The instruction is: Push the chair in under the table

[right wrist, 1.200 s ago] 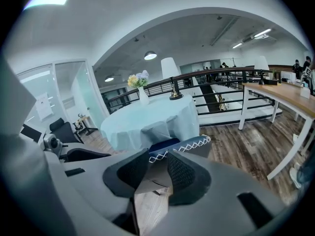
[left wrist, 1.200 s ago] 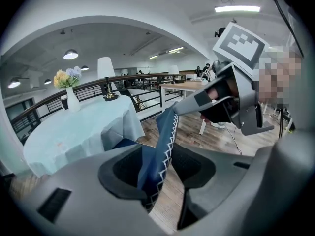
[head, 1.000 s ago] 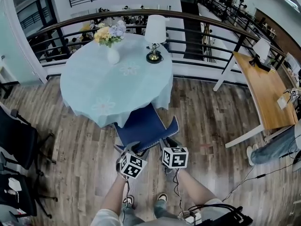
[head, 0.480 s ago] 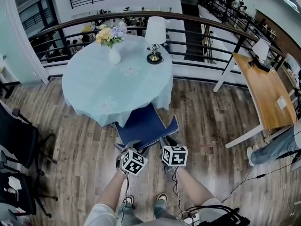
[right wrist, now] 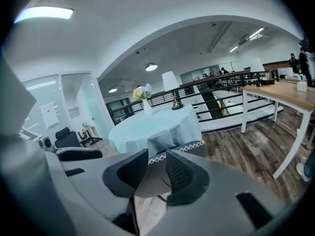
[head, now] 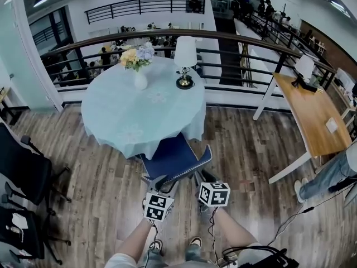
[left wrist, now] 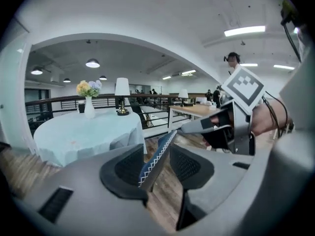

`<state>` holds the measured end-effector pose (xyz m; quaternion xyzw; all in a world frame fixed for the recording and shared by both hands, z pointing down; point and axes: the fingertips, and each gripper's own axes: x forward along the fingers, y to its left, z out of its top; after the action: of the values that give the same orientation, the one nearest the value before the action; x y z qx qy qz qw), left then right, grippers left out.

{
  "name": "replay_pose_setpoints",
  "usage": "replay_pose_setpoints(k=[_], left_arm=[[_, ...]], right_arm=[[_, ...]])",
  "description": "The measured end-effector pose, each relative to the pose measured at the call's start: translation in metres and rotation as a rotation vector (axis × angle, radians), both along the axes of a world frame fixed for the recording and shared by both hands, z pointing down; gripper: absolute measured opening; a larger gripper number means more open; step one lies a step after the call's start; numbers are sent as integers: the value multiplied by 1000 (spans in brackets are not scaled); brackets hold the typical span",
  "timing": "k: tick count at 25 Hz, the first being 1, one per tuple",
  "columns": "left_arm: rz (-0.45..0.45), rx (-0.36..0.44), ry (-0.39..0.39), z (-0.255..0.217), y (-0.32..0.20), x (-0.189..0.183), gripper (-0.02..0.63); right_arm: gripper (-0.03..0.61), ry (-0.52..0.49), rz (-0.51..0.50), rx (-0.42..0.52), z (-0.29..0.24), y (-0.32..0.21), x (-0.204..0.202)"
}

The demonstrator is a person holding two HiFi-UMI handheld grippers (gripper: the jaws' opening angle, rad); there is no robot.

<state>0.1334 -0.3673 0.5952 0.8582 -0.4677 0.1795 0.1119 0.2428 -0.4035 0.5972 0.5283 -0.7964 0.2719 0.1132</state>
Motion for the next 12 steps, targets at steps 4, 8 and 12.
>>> replay_pose_setpoints(k=[4, 8, 12], left_arm=[[-66, 38, 103, -24, 27, -6, 169], [-185, -30, 218, -37, 44, -19, 166], [-228, -35, 287, -57, 65, -25, 135]], right_arm=[[121, -38, 0, 10, -17, 30, -10], [121, -52, -8, 45, -37, 54, -18], [121, -21, -20, 95, -50, 77, -23]])
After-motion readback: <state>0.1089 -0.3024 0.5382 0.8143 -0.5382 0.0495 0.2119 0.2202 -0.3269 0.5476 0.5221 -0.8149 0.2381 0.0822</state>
